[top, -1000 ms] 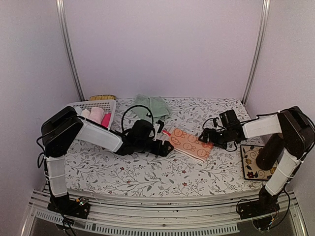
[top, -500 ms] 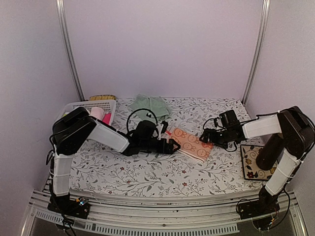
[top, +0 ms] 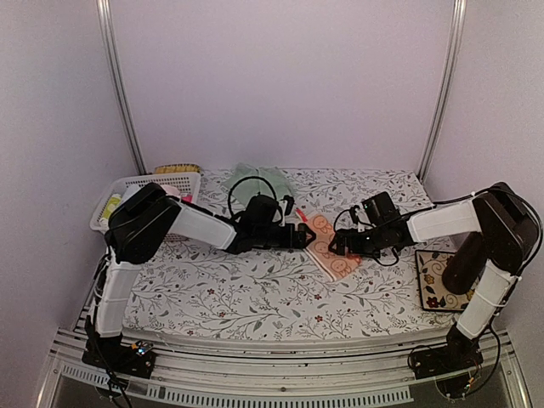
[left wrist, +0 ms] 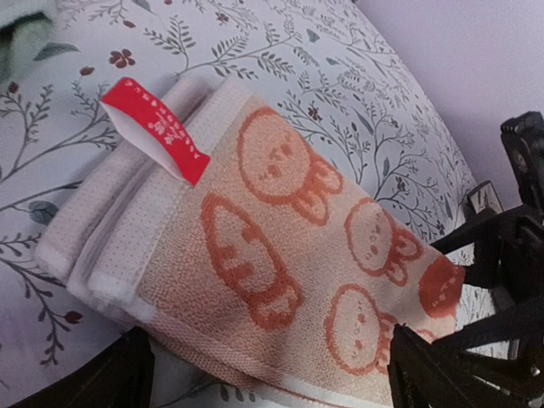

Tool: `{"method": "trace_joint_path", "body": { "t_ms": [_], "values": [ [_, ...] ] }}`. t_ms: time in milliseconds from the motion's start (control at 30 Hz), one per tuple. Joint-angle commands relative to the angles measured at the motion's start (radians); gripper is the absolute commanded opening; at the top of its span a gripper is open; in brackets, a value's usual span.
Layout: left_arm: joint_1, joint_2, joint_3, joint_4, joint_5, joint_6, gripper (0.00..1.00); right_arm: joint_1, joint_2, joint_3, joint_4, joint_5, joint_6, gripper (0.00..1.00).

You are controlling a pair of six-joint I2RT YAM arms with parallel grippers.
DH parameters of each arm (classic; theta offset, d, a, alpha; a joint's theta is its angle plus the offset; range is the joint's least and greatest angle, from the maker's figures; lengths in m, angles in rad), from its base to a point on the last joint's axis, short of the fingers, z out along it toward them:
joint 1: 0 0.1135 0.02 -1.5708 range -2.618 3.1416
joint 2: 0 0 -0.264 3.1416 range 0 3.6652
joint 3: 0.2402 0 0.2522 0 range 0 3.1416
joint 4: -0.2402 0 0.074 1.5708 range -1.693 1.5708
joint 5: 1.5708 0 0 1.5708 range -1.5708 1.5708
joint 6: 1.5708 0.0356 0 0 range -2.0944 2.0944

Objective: Roll the towels
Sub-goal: Rotate the towel at the center of the board.

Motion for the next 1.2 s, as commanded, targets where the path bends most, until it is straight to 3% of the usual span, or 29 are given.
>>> {"method": "trace_joint_path", "body": {
  "t_ms": [0, 233, 500, 667, 867, 1167],
  "values": [
    [0.045, -0.022, -0.03, -0.088, -0.066, 0.014, 0.97, 0.055, -0.002, -0.005, -0.033, -0.026, 0.009, 0.99],
    [0.062, -0.217, -0.215, -0.046, -0.207, 0.095, 0.97, 0.173, -0.086, -0.037, -0.111, 0.048, 0.065, 0.99],
    [0.052, -0.312, -0.347, 0.063, -0.123, 0.208, 0.97, 0.255, -0.24, -0.087, -0.175, 0.073, 0.104, 0.99],
    [0.032, -0.378, -0.429, 0.203, 0.0, 0.372, 0.97, 0.255, -0.283, -0.113, -0.199, 0.128, 0.108, 0.99],
    [-0.009, -0.413, -0.461, 0.239, 0.096, 0.594, 0.97, 0.253, -0.259, -0.093, -0.162, 0.117, 0.076, 0.99],
    [-0.15, -0.351, -0.507, 0.279, -0.005, 0.927, 0.97, 0.202, -0.168, -0.119, -0.014, -0.027, 0.092, 0.99]
  ]
}}
